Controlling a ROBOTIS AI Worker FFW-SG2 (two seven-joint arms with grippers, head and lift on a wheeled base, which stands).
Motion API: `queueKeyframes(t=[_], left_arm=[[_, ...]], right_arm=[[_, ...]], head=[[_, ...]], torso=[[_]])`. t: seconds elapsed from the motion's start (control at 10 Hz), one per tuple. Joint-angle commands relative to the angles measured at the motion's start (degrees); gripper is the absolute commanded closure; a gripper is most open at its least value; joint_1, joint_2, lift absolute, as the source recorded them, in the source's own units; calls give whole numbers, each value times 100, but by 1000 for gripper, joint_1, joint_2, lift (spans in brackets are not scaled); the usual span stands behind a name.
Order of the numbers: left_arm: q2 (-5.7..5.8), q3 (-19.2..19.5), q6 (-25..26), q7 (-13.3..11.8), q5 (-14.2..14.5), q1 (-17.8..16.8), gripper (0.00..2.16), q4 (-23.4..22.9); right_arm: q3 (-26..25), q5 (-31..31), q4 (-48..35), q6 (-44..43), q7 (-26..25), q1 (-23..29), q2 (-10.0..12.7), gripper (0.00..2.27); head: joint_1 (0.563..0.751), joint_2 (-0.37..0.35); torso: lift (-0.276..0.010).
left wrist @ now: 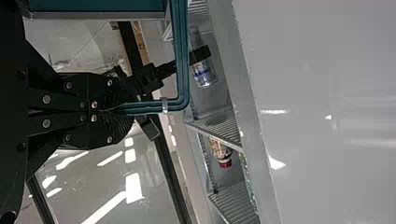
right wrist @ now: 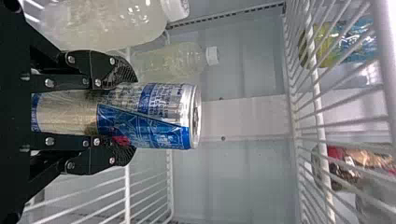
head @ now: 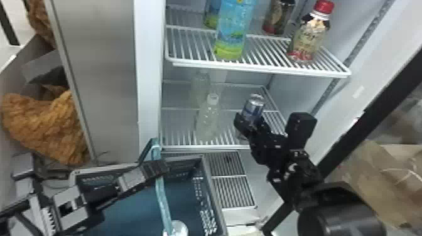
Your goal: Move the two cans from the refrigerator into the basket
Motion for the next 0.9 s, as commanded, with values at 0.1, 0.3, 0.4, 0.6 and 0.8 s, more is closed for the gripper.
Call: queueKeyframes(t=[0.1,0.3,0.4,0.6,0.8], left_arm=[[5,0,0,1,6,3,1210,0],[5,0,0,-8,17,32,1210,0],[5,0,0,-8,17,60,1210,0],[5,0,0,1,29,60,1210,0],[5,0,-14,1,29,74,1210,0]], right_arm=[[-286,-127,-682,122,55,648,-46,1282],[-412,-413,-1343,151,107,1253,-46,1282],[-446,-573,-1652,151,134,1534,-46,1282],[-423,-904,-2173,165,213,2012,-28,1282],[-183,-1235,-2412,165,336,2251,-28,1282]], head=[[695,-293],[695,-305],[695,-306],[695,-297],[695,-272]], torso=[[-219],[-219],[-219],[-219],[-219]])
